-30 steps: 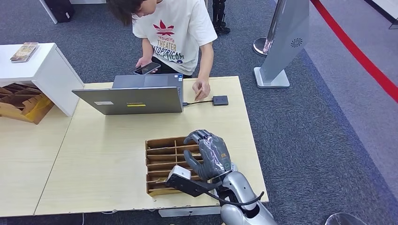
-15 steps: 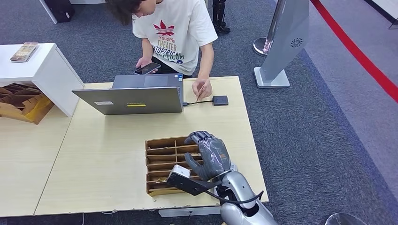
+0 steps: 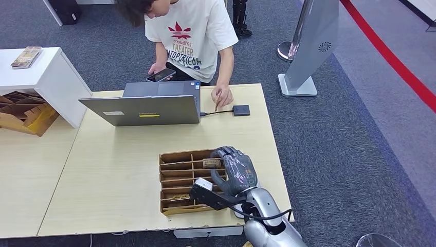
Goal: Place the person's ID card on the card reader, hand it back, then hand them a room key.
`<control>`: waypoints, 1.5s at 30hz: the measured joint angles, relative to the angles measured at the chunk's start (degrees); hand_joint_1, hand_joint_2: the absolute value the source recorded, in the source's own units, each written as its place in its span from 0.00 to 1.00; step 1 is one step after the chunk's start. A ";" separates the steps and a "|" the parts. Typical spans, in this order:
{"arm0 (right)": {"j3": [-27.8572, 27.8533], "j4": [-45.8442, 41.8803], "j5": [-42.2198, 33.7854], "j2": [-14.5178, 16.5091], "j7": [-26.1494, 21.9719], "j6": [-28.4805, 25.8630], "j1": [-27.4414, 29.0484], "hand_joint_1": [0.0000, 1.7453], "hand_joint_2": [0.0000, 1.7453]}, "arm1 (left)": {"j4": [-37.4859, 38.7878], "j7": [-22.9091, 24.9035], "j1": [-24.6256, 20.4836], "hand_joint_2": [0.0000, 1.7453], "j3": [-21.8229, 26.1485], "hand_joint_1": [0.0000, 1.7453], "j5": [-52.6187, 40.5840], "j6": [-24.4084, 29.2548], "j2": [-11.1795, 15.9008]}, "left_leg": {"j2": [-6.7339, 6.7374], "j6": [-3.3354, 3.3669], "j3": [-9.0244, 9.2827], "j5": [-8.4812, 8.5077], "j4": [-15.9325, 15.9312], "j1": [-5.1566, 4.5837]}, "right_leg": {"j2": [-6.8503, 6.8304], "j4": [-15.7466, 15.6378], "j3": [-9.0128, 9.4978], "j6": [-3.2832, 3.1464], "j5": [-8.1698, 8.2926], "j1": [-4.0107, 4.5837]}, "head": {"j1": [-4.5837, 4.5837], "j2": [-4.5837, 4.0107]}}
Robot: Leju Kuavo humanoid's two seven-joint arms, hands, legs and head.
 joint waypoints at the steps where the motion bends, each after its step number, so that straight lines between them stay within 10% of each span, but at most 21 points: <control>1: -0.18 0.20 0.13 0.00 0.14 0.09 0.00 0.53 1.00 | 0.00 0.00 0.00 0.00 0.07 0.00 -0.08 -0.01 -0.01 | 0.00 0.00 0.00 0.00 0.00 0.00 | 0.00 0.00 0.00 0.00 0.00 0.00 | 0.00 0.00; 45: -6.64 -3.12 1.41 -0.02 1.32 -1.53 1.03 0.59 1.00 | 0.00 -0.24 -0.01 0.00 3.33 0.00 -2.61 -0.13 -0.13 | 0.01 0.00 0.01 0.00 0.00 0.00 | 0.01 0.00 0.00 0.00 0.01 0.00 | 0.00 0.00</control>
